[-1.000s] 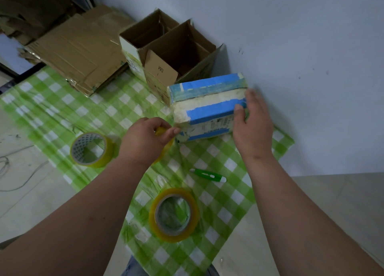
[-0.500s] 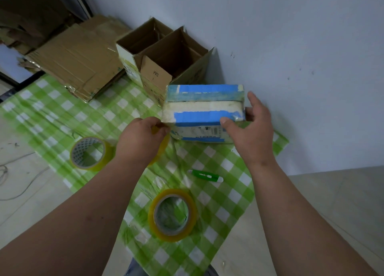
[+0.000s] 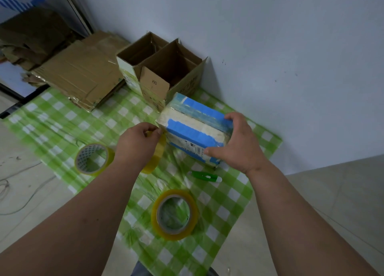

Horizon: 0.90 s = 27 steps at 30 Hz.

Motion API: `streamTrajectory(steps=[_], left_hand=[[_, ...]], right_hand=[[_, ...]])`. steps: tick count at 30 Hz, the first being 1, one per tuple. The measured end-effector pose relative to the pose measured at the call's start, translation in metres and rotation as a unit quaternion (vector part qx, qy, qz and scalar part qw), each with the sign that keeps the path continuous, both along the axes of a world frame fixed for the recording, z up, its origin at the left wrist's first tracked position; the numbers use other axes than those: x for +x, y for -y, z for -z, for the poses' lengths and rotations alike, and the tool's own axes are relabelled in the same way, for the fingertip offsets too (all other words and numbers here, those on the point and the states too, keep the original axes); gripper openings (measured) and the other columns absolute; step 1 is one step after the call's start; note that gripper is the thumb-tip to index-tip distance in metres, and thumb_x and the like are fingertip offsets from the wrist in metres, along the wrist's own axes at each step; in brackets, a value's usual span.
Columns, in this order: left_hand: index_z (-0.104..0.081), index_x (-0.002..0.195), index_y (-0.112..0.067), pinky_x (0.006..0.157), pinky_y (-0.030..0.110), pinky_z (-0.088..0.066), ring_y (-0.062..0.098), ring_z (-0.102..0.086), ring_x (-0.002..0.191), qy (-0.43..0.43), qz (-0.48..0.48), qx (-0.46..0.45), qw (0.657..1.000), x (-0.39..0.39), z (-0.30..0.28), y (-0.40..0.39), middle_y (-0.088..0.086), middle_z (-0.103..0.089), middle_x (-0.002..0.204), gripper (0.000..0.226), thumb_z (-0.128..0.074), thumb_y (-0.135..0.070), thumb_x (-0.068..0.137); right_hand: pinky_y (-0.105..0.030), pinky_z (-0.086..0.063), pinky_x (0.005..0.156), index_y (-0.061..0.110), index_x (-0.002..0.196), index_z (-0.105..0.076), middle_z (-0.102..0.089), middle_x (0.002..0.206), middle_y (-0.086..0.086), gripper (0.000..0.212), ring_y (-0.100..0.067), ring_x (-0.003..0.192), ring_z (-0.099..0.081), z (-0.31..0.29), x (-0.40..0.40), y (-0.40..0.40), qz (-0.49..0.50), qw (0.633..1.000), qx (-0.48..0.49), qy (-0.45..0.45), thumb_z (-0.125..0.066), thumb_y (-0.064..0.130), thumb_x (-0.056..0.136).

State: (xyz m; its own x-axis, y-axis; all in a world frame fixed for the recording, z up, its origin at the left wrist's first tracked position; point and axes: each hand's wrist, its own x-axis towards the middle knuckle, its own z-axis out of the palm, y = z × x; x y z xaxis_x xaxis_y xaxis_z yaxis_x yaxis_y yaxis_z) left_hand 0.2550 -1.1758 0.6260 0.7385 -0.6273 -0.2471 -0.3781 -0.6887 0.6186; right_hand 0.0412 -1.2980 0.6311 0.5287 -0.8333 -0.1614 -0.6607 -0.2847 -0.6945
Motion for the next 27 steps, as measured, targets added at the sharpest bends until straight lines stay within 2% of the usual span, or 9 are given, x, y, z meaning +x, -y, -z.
streamTrajectory(steps=[2, 6, 11, 13, 16, 19, 21, 23, 27], left_hand=[[-0.066, 0.091, -0.035, 0.052, 0.026, -0.039, 0.008, -0.054, 0.066, -0.004, -0.004, -0.01, 1.0, -0.001, -0.003, -0.002, -0.012, -0.057, 0.075, 0.012, -0.059, -0.044, 0.093], [-0.065, 0.088, -0.038, 0.05, 0.026, -0.039, 0.01, -0.054, 0.063, -0.009, -0.01, -0.029, 0.999, -0.001, -0.011, -0.006, -0.009, -0.057, 0.072, 0.01, -0.06, -0.044, 0.093], [-0.06, 0.073, -0.043, 0.052, 0.026, -0.04, 0.009, -0.05, 0.063, -0.04, -0.037, -0.069, 0.996, -0.004, -0.026, -0.006, -0.011, -0.056, 0.074, 0.019, -0.062, -0.044, 0.092], [-0.062, 0.073, -0.042, 0.052, 0.026, -0.038, 0.009, -0.049, 0.064, -0.066, -0.054, -0.085, 0.993, -0.005, -0.033, -0.006, -0.011, -0.056, 0.076, 0.019, -0.063, -0.045, 0.091], [-0.067, 0.079, -0.038, 0.057, 0.028, -0.041, 0.013, -0.052, 0.072, -0.123, -0.058, -0.112, 0.984, -0.005, -0.043, -0.008, -0.008, -0.058, 0.083, 0.013, -0.065, -0.044, 0.091], [-0.072, 0.089, -0.034, 0.071, 0.039, -0.049, 0.023, -0.057, 0.087, -0.205, -0.055, -0.141, 0.967, -0.007, -0.054, -0.014, -0.002, -0.061, 0.097, 0.012, -0.067, -0.045, 0.09], [-0.073, 0.093, -0.032, 0.076, 0.046, -0.051, 0.029, -0.057, 0.091, -0.257, -0.063, -0.159, 0.951, -0.01, -0.063, -0.016, 0.003, -0.061, 0.105, 0.014, -0.067, -0.045, 0.09], [-0.074, 0.092, -0.032, 0.072, 0.045, -0.049, 0.03, -0.056, 0.09, -0.288, -0.072, -0.17, 0.94, -0.013, -0.071, -0.018, 0.005, -0.062, 0.105, 0.014, -0.065, -0.043, 0.092], [-0.076, 0.089, -0.027, 0.08, 0.052, -0.055, 0.033, -0.062, 0.098, -0.327, -0.098, -0.208, 0.917, -0.018, -0.083, -0.02, 0.007, -0.066, 0.11, 0.018, -0.061, -0.035, 0.096]], right_hand=[[-0.033, -0.042, 0.095, 0.031, 0.134, -0.037, -0.041, 0.12, 0.013, 0.098, -0.013, 0.115, -0.046, -0.002, 0.0, -0.007, 0.024, 0.999, -0.025, 0.031, -0.083, 0.056, 0.051], [-0.033, -0.042, 0.096, 0.032, 0.134, -0.046, -0.038, 0.116, 0.011, 0.091, -0.017, 0.114, -0.045, -0.005, 0.002, -0.021, 0.128, 0.985, -0.091, 0.064, -0.082, 0.059, 0.055], [-0.033, -0.033, 0.1, 0.026, 0.136, -0.044, -0.037, 0.121, -0.006, 0.089, -0.024, 0.115, -0.035, -0.005, 0.021, -0.038, 0.237, 0.969, -0.048, 0.045, -0.076, 0.066, 0.064], [-0.037, -0.031, 0.103, 0.019, 0.142, -0.04, -0.037, 0.127, -0.013, 0.087, -0.031, 0.119, -0.035, -0.005, 0.033, -0.044, 0.228, 0.973, -0.027, 0.006, -0.068, 0.065, 0.075], [-0.039, -0.037, 0.101, 0.014, 0.151, -0.026, -0.038, 0.131, -0.015, 0.083, -0.033, 0.121, -0.04, -0.002, 0.043, -0.051, 0.16, 0.987, 0.003, -0.028, -0.056, 0.059, 0.088], [-0.038, -0.042, 0.097, 0.018, 0.154, -0.021, -0.037, 0.131, -0.014, 0.076, -0.03, 0.118, -0.045, -0.004, 0.038, -0.048, 0.128, 0.991, 0.02, -0.041, -0.052, 0.052, 0.093], [-0.037, -0.04, 0.099, 0.021, 0.153, -0.024, -0.037, 0.132, -0.012, 0.07, -0.03, 0.118, -0.043, -0.008, 0.03, -0.046, 0.137, 0.989, 0.013, -0.054, -0.05, 0.049, 0.094], [-0.037, -0.034, 0.1, 0.022, 0.15, -0.032, -0.038, 0.131, -0.01, 0.067, -0.029, 0.117, -0.037, -0.013, 0.025, -0.047, 0.156, 0.985, -0.035, -0.064, -0.053, 0.046, 0.092], [-0.033, -0.034, 0.098, 0.017, 0.131, -0.056, -0.048, 0.118, -0.004, 0.047, -0.024, 0.113, -0.044, -0.028, 0.025, -0.059, 0.164, 0.979, -0.107, 0.054, -0.066, 0.029, 0.087]])
